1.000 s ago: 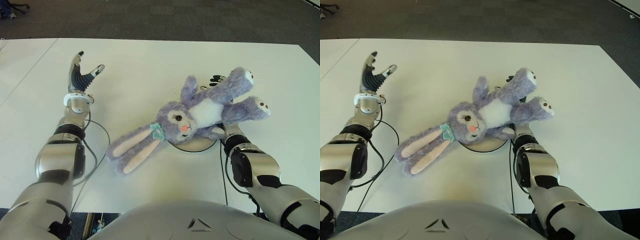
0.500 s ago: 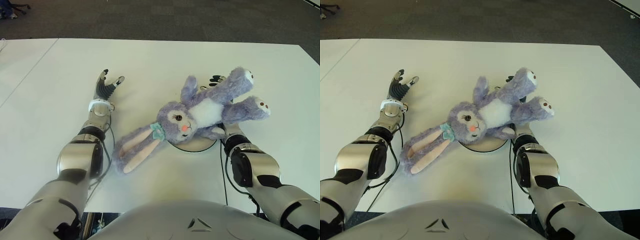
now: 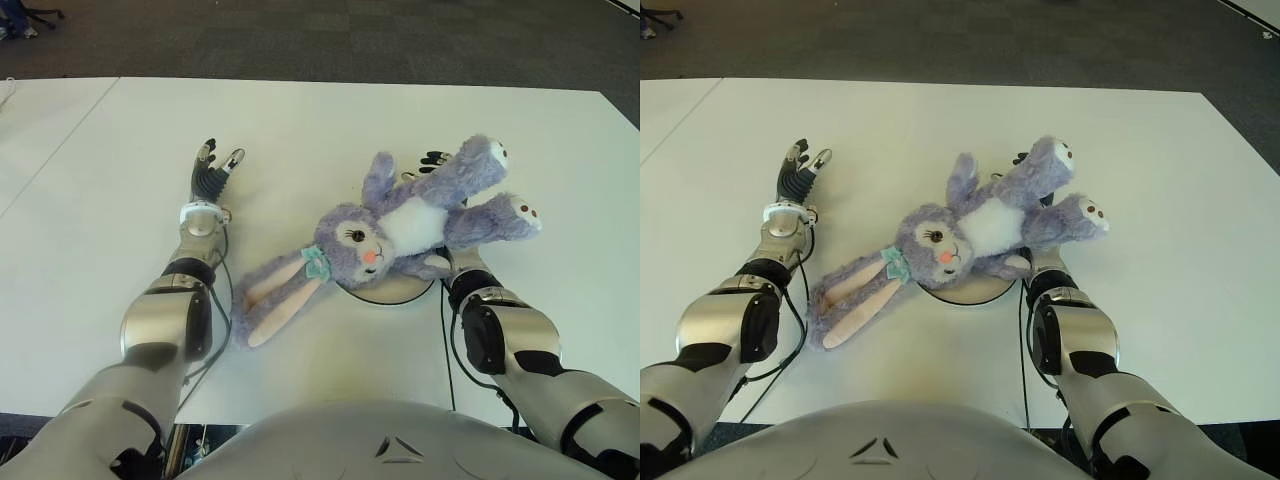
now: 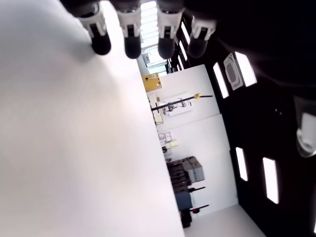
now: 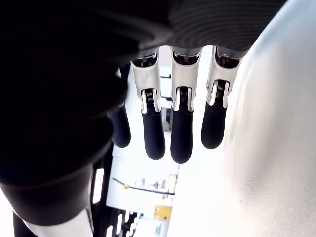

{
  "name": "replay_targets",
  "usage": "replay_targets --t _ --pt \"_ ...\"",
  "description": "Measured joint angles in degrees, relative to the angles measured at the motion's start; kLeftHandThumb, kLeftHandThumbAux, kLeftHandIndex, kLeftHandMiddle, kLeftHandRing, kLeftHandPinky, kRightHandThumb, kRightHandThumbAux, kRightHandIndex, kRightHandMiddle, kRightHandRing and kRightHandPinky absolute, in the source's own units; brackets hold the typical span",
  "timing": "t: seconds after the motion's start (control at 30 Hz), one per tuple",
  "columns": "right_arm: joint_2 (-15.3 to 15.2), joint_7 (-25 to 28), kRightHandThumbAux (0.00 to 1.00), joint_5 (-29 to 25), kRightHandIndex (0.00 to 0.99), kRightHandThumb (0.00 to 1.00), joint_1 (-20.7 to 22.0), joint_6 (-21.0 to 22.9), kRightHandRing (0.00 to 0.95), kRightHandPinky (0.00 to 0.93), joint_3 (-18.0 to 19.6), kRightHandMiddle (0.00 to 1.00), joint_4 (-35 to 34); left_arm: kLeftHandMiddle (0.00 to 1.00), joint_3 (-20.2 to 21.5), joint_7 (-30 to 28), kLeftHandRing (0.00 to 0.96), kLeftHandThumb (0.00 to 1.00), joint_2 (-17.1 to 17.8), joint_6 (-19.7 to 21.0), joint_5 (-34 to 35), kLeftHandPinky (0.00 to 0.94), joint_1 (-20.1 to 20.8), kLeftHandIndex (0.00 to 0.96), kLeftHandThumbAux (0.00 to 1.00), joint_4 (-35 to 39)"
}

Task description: Put the doll into the plate.

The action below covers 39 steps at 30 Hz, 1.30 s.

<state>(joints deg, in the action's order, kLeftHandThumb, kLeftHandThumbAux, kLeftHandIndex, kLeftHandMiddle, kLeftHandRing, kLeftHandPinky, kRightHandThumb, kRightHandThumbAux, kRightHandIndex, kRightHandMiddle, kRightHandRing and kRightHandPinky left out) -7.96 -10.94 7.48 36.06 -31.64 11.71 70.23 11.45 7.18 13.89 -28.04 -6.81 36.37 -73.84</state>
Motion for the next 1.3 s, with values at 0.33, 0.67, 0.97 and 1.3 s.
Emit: replay_targets --t 0.33,0.67,0.97,1.3 --pt "-0.03 0.02 0.849 0.06 0.277 0.026 -0.18 0.00 0.344 0.328 0.07 0.336 0.01 0.068 0.94 -2.17 0.062 0.000 -3.43 -7.58 1.20 0.094 -3.42 0.057 0.483 1.84" --pt "-0.10 0.53 0.854 0.05 0.282 0.019 -0.23 -0.06 0.342 0.324 0.37 0.337 -0.07 0.195 0.84 4.11 0.210 0.000 -5.23 -9.37 0.88 0.283 -3.50 0.149 0.571 2.21" --pt "-0.14 0.27 0.848 0.27 0.277 0.010 -0.28 -0.06 0.340 0.322 0.12 0.333 -0.06 0.263 -2.66 13.69 0.275 0.001 -5.22 -8.54 -2.57 0.313 -3.42 0.221 0.653 2.53" --pt "-0.19 -0.59 0.840 0.86 0.276 0.001 -0.29 -0.06 0.335 0.317 -0.67 0.329 -0.06 0.291 -3.74 13.41 0.293 0.083 -5.22 -6.92 -3.41 0.304 -3.33 0.237 0.816 2.53"
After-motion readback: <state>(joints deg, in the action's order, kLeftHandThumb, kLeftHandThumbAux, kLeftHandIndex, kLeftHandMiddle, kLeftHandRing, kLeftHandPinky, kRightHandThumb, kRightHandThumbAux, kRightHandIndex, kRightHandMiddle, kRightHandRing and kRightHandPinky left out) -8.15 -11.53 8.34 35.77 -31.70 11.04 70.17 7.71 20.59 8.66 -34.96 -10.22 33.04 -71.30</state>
